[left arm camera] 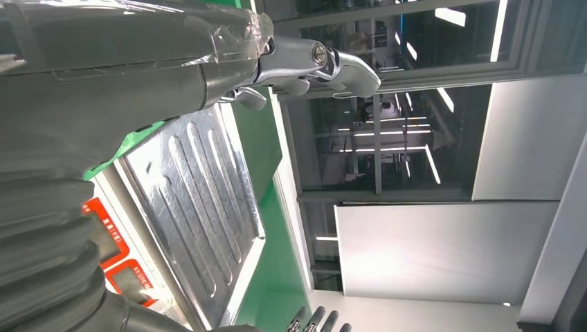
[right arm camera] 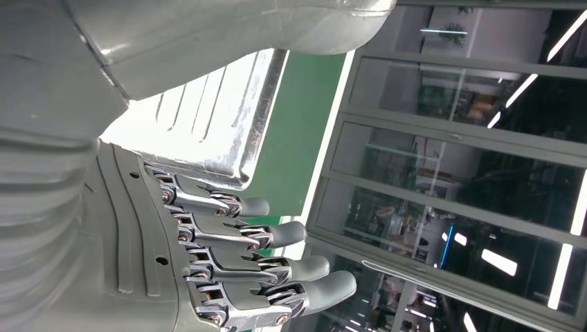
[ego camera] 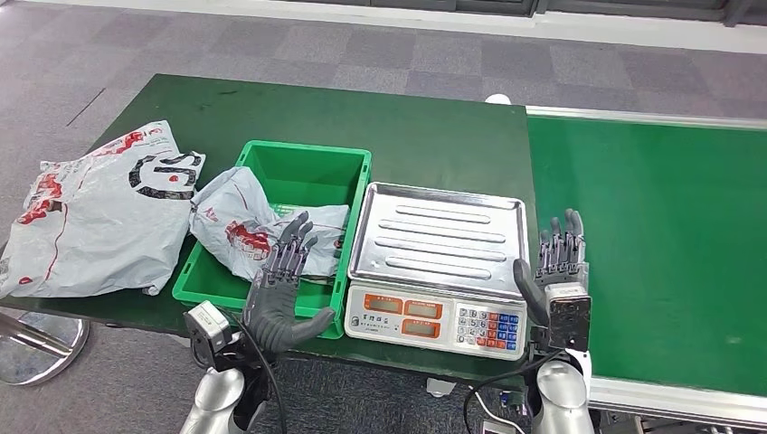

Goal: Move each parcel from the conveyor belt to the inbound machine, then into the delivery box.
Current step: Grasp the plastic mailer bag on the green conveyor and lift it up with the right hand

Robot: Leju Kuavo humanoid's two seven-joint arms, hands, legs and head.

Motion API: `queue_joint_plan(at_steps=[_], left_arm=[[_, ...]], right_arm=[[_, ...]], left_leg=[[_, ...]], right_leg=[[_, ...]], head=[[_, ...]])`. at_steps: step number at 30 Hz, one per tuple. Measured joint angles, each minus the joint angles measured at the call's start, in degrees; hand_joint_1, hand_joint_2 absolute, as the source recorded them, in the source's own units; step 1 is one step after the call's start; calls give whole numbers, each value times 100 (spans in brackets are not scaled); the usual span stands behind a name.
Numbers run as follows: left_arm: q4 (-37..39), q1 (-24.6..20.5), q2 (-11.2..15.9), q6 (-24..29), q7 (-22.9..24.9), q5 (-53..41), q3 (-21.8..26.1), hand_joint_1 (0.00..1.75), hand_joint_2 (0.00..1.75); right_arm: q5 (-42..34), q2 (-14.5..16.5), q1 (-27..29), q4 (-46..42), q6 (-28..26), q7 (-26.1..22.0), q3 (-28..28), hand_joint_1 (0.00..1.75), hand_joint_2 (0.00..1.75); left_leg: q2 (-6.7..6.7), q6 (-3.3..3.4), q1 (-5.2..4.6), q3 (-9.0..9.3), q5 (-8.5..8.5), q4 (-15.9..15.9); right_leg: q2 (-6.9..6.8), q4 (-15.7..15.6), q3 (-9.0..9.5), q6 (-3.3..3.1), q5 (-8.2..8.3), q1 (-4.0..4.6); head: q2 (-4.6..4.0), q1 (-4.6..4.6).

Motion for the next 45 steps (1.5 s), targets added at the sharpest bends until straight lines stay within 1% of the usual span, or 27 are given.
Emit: queue_joint_plan(at_steps=[6, 10, 13, 15, 19, 25, 32, 35, 39, 45], left_arm=[[1, 0, -8, 9, 4, -13, 0, 0, 175], [69, 2, 1, 221, 17, -248, 0, 0, 175], [159, 2, 13, 374, -136, -461, -10, 0, 175], [205, 4, 14, 384, -176, -515, -28, 0, 175], [271, 4, 26, 240, -227, -527, -95, 0, 175], [391, -26, 51, 66, -164, -507, -133, 0, 175], [487, -34, 71, 29, -152, -503, -136, 0, 175], [502, -31, 80, -104, -79, -492, -144, 0, 175], [528, -27, 82, -272, 130, -618, -206, 0, 175], [568, -29, 82, -278, 180, -711, -240, 0, 175]], right_arm=[[-32, 1, -2, 5, 18, -6, 3, 0, 175], [-533, 14, -1, 62, 168, -79, 152, 0, 175], [-757, 20, -1, 131, 67, -101, 350, 0, 175], [-811, 19, 1, 160, 57, -91, 434, 0, 175], [-845, 16, 10, 181, 113, -42, 499, 0, 175], [-839, 14, 15, 190, 339, 18, 511, 0, 175], [-834, 9, 26, 190, 363, 32, 571, 0, 175], [-822, 7, 55, 187, 380, 42, 583, 0, 175], [-804, 6, 168, 88, 444, -87, 584, 0, 175], [-798, 2, 261, -56, 461, -170, 584, 0, 175]], left_leg=[[0, 0, 0, 0, 0, 0], [0, 0, 0, 0, 0, 0], [1, 0, 0, 0, 0, 0], [1, 0, 0, 0, 0, 0], [0, 0, 0, -1, 0, 0], [1, 0, 0, 0, 0, 0], [1, 0, 0, 1, 0, 0], [1, 0, 0, 0, 0, 0], [1, 0, 0, 0, -2, 0], [3, -1, 0, 1, -4, 0]], right_leg=[[0, 0, 1, 0, 0, 0], [1, 0, 0, 0, 0, 0], [1, 0, -1, 0, 0, 0], [0, 0, -1, 0, 0, 0], [1, 0, -1, 0, 0, 0], [1, 0, -3, 0, 0, 0], [2, 0, -3, 0, 0, 0], [2, 0, -3, 0, 0, 0], [2, 0, -4, 0, -1, -1], [5, 0, -6, -2, -2, 0]], head=[[0, 0], [0, 0], [0, 0], [0, 0], [0, 0], [0, 0], [1, 0], [0, 0], [0, 0], [1, 0]])
